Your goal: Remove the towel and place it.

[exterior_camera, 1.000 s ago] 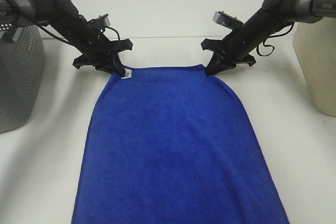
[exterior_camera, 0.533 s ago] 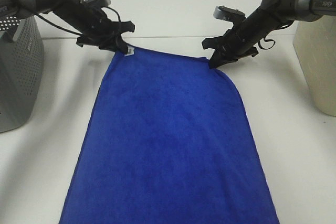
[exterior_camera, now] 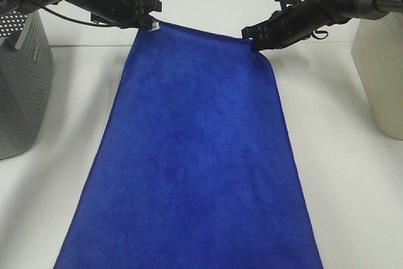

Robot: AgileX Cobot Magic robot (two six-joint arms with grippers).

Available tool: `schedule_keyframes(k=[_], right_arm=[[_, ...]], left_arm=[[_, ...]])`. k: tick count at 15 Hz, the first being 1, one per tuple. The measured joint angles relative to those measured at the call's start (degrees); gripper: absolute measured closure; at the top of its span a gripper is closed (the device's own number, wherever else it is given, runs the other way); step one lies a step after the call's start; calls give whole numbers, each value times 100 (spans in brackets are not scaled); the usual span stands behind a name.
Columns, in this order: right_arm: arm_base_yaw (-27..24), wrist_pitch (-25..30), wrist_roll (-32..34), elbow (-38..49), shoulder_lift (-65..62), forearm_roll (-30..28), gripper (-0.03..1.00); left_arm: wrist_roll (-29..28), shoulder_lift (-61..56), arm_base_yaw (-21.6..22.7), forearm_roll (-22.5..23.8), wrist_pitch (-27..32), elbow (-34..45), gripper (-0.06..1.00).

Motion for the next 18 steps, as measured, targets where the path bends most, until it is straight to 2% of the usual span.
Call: schedule_keyframes(k=[2, 7, 10, 13, 18], right_arm=[[0, -390, -304, 0, 0, 264, 95], [11, -968, -1197, 0, 57, 905, 95], [11, -871, -1896, -430, 350, 1415, 95], [6, -722, -2166, -831, 596, 1650, 95], [6, -745, -3083, -877, 945, 2280, 95]], left_arm=[[52, 63, -11, -34, -315, 0, 94], [367, 332, -63, -46, -1134, 0, 94], [516, 332, -63, -29, -1421, 0, 94], [584, 344, -40, 143, -1570, 0, 94], [636, 602, -46, 292, -1713, 0, 94]])
